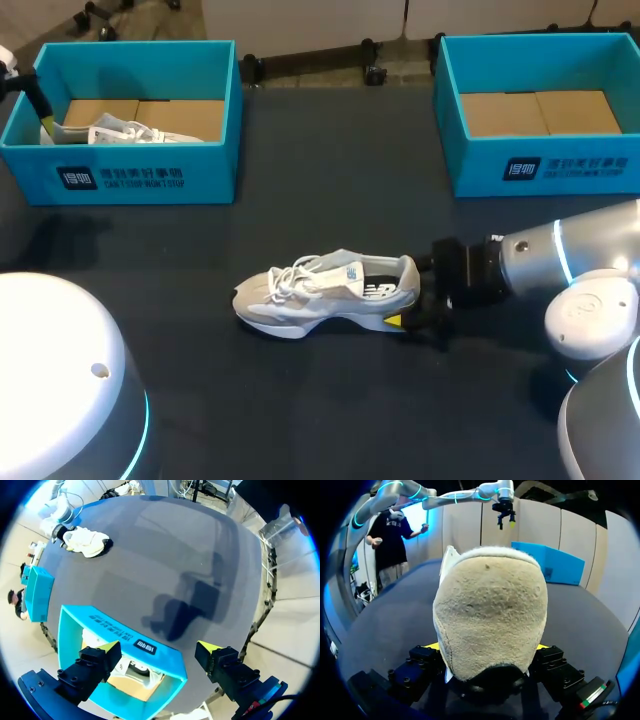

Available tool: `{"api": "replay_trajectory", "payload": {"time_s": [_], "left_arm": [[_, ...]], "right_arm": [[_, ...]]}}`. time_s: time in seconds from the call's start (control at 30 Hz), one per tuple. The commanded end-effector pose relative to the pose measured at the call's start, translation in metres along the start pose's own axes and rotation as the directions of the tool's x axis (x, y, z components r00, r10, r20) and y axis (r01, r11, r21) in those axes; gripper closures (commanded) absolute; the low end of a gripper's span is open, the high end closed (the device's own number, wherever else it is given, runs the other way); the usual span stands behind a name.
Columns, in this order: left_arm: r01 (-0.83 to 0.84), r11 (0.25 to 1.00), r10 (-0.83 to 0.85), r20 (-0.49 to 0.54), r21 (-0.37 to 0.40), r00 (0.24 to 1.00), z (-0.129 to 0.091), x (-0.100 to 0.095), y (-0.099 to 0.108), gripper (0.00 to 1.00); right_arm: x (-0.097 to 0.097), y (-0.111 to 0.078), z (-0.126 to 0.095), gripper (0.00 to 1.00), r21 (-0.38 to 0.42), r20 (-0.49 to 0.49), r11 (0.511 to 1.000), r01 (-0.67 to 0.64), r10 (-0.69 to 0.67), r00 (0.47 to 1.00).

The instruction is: Take the shoe out of the shoebox, open the shoe tongue, remove and reinsert the insole, then place the shoe into the shoebox

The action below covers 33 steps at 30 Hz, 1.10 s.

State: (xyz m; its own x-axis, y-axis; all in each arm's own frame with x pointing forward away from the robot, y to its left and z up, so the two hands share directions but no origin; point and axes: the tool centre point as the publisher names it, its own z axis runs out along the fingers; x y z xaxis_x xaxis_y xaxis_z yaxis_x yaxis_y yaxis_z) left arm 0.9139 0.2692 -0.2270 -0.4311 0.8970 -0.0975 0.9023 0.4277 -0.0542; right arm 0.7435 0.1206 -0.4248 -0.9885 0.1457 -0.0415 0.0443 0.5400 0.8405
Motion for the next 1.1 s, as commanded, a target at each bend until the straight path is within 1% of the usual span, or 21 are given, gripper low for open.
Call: {"api": "replay_trajectory", "payload": {"time_s": [0.03,0.1,0.13,0.2,0.23,0.3,0.33,0.37,0.4,0.47,0.5,0.53,0.57,0.6,0.63,0.67,0.73,0.83,0.87,0.97,1.1], "left_arm": [[0.058,0.998,-0.058,-0.017,-0.003,0.998,0.002,-0.006,-0.013,0.00],[0.141,0.990,-0.142,-0.042,-0.021,0.989,0.003,-0.014,-0.015,0.00],[0.177,0.984,-0.177,-0.036,-0.007,0.984,0.002,-0.016,-0.015,0.00],[0.258,0.966,-0.258,-0.027,-0.008,0.966,0.000,-0.021,-0.017,0.00],[0.316,0.949,-0.317,-0.024,-0.012,0.948,-0.002,-0.024,-0.019,0.00],[0.410,0.912,-0.410,-0.009,0.013,0.912,-0.006,-0.029,-0.022,0.00],[0.470,0.883,-0.470,-0.002,-0.001,0.883,-0.008,-0.031,-0.023,0.00],[0.503,0.864,-0.503,0.005,0.010,0.864,-0.010,-0.034,-0.026,0.00],[0.536,0.844,-0.536,0.011,0.000,0.844,-0.012,-0.035,-0.027,0.00],[0.629,0.777,-0.629,0.011,-0.025,0.778,-0.015,-0.042,-0.034,0.00],[0.700,0.712,-0.701,0.003,-0.062,0.713,-0.015,-0.043,-0.037,0.00],[0.748,0.654,-0.755,-0.026,-0.115,0.656,-0.014,-0.046,-0.038,0.00],[0.769,0.634,-0.772,-0.010,-0.083,0.635,-0.013,-0.047,-0.039,0.00],[0.811,0.572,-0.818,-0.016,-0.125,0.575,-0.014,-0.050,-0.042,0.00],[0.828,0.548,-0.835,-0.018,-0.116,0.550,-0.013,-0.053,-0.044,0.00],[0.853,0.501,-0.863,-0.009,-0.146,0.505,-0.013,-0.056,-0.046,0.00],[0.878,0.445,-0.891,0.011,-0.176,0.454,-0.014,-0.061,-0.052,0.00],[0.929,0.320,-0.941,0.057,-0.187,0.335,-0.016,-0.070,-0.060,0.00],[0.938,0.295,-0.946,0.079,-0.185,0.313,-0.017,-0.073,-0.063,0.00],[0.961,0.226,-0.965,0.099,-0.161,0.243,-0.018,-0.084,-0.072,0.00],[0.975,0.183,-0.976,0.095,-0.126,0.195,-0.015,-0.102,-0.087,0.00]], "right_arm": [[0.001,0.000,0.003,1.00,0.002,0.002,1.000,0.001,-0.001,1.000],[0.001,0.000,0.003,1.00,0.002,0.002,1.000,0.001,-0.001,1.000],[0.001,0.000,0.003,1.00,0.002,0.002,1.000,0.001,-0.001,1.000],[0.001,0.000,0.003,1.00,0.002,0.002,1.000,0.001,-0.001,1.000],[0.001,0.000,0.003,1.00,0.002,0.002,1.000,0.001,-0.001,1.000],[0.001,0.000,0.003,1.00,0.002,0.002,1.000,0.001,-0.001,1.000],[0.001,0.000,0.003,1.00,0.002,0.002,1.000,0.001,-0.001,1.000],[0.001,0.000,0.003,1.00,0.002,0.002,1.000,0.001,-0.001,1.000],[0.001,0.000,0.003,1.00,0.002,0.002,1.000,0.001,-0.001,1.000],[0.001,0.000,0.003,1.00,0.002,0.002,1.000,0.001,-0.001,1.000],[0.001,0.000,0.003,1.00,0.002,0.002,1.000,0.001,-0.001,1.000],[0.001,0.000,0.003,1.00,0.002,0.002,1.000,0.001,-0.001,1.000],[0.001,0.000,0.003,1.00,0.002,0.002,1.000,0.001,-0.001,1.000],[0.001,0.000,0.003,1.00,0.002,0.002,1.000,0.001,-0.001,1.000],[0.001,0.000,0.003,1.00,0.002,0.002,1.000,0.001,-0.001,1.000],[0.001,0.000,0.003,1.00,0.002,0.002,1.000,0.001,-0.001,1.000],[0.001,0.000,0.003,1.00,0.002,0.002,1.000,0.001,-0.001,1.000],[0.001,0.000,0.003,1.00,0.002,0.002,1.000,0.001,-0.001,1.000],[0.001,0.000,0.003,1.00,0.002,0.002,1.000,0.001,-0.001,1.000],[0.001,0.000,0.003,1.00,0.002,0.002,1.000,0.001,-0.001,1.000],[0.001,0.000,0.003,1.00,0.002,0.002,1.000,0.001,-0.001,1.000]]}}
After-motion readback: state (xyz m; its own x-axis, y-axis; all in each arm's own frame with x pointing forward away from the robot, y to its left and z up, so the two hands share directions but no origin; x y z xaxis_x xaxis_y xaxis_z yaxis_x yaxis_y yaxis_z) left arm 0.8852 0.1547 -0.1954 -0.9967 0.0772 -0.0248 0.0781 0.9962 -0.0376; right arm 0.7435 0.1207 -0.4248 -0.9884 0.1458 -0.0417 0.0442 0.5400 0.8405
